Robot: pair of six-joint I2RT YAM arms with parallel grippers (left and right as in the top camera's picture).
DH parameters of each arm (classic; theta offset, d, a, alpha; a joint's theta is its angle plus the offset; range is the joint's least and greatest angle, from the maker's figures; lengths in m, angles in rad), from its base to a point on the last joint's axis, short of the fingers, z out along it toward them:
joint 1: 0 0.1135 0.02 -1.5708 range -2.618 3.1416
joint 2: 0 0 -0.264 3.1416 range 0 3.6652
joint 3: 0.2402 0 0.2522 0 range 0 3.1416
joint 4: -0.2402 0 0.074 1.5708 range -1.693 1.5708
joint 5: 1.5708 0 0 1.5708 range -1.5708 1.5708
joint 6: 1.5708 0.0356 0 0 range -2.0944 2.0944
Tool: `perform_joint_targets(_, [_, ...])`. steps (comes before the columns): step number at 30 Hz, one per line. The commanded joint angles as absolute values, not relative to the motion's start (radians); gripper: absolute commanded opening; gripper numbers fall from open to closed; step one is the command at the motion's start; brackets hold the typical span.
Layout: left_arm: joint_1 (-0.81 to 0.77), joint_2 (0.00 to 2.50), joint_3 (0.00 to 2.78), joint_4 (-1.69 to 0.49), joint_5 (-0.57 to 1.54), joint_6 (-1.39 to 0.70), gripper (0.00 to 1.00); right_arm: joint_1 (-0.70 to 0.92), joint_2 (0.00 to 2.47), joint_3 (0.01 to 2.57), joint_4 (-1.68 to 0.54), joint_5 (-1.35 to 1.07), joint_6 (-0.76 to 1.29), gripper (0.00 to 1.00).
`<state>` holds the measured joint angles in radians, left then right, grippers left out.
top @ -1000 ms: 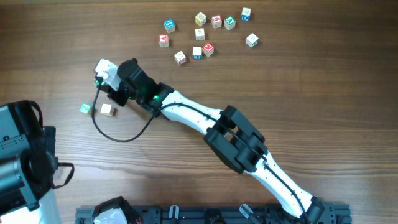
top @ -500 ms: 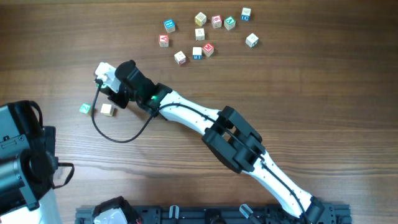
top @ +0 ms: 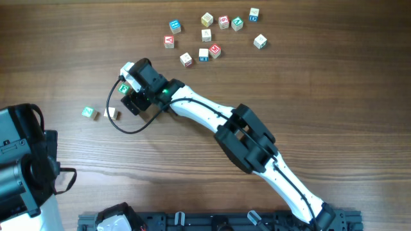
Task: Form a circle
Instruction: 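Carry the green E block left toward the Z and 3 blocks, then release the E block and swing the right gripper back to the cluster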
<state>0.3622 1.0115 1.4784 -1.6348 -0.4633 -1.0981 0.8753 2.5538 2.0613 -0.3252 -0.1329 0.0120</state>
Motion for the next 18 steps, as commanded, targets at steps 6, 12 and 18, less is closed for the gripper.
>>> perform_joint_targets(6, [0.367,1.011,1.479,-1.583,-0.337,-1.111,1.0,0.748,2.142,2.062,-0.739,-0.04,0.109,1.0])
perform_joint_targets(12, [0.367,1.011,1.479,-1.44,-0.155,-1.112,1.0,0.504,2.122,2.007,-1.004,-0.041,0.119,1.0])
perform_joint_targets(18, [0.367,1.147,1.479,-1.369,-0.081,-1.126,1.0,0.284,2.123,1.8,-0.972,-0.155,0.202,1.0])
